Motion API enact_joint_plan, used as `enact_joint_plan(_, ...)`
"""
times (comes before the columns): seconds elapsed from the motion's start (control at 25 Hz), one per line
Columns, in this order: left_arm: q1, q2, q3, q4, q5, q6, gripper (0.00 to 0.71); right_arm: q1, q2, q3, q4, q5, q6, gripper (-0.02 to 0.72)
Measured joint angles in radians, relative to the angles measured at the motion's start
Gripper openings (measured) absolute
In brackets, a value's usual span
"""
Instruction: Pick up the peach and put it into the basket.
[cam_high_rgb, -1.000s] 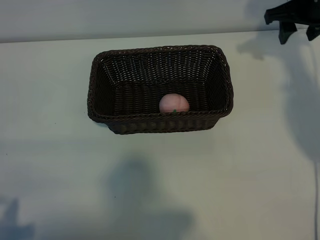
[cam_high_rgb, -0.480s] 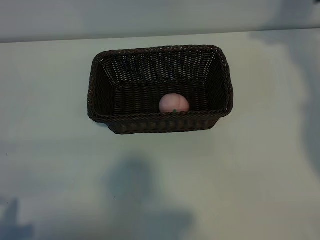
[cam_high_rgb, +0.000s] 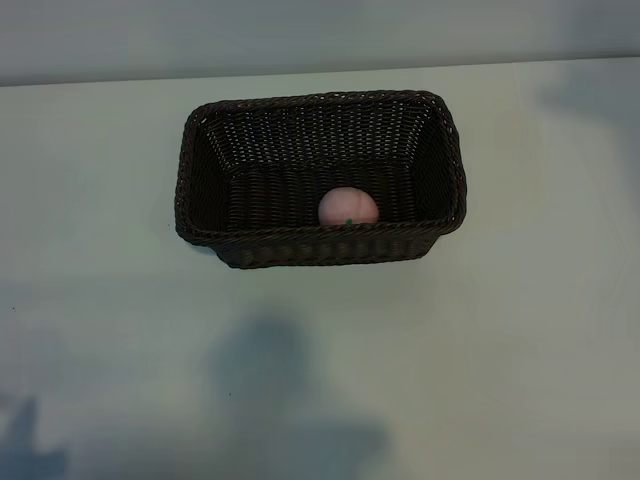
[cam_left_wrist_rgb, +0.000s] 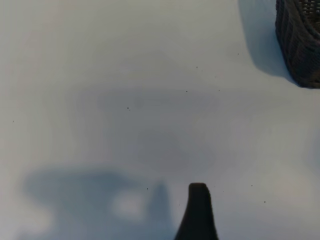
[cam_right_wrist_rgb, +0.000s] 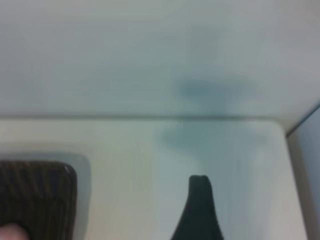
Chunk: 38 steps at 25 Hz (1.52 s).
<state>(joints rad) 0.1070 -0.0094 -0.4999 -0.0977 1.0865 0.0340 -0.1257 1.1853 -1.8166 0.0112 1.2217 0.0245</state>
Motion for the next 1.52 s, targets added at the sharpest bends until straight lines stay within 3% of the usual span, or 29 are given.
enact_joint_plan(0.44,0.0,0.0,0.0,0.0,0.0,0.0,0.592,0.0,-0.567,0.468,-0.035,0.005,0.01,0.55)
enact_joint_plan(0.92,0.0,0.0,0.0,0.0,0.0,0.0,0.592,0.0,-1.067,0.953,-0.035,-0.134,0.016,0.55)
enact_joint_plan(1.52,0.0,0.0,0.0,0.0,0.0,0.0,0.592,0.0,-1.193,1.301,-0.034,-0.163,0.016,0.55)
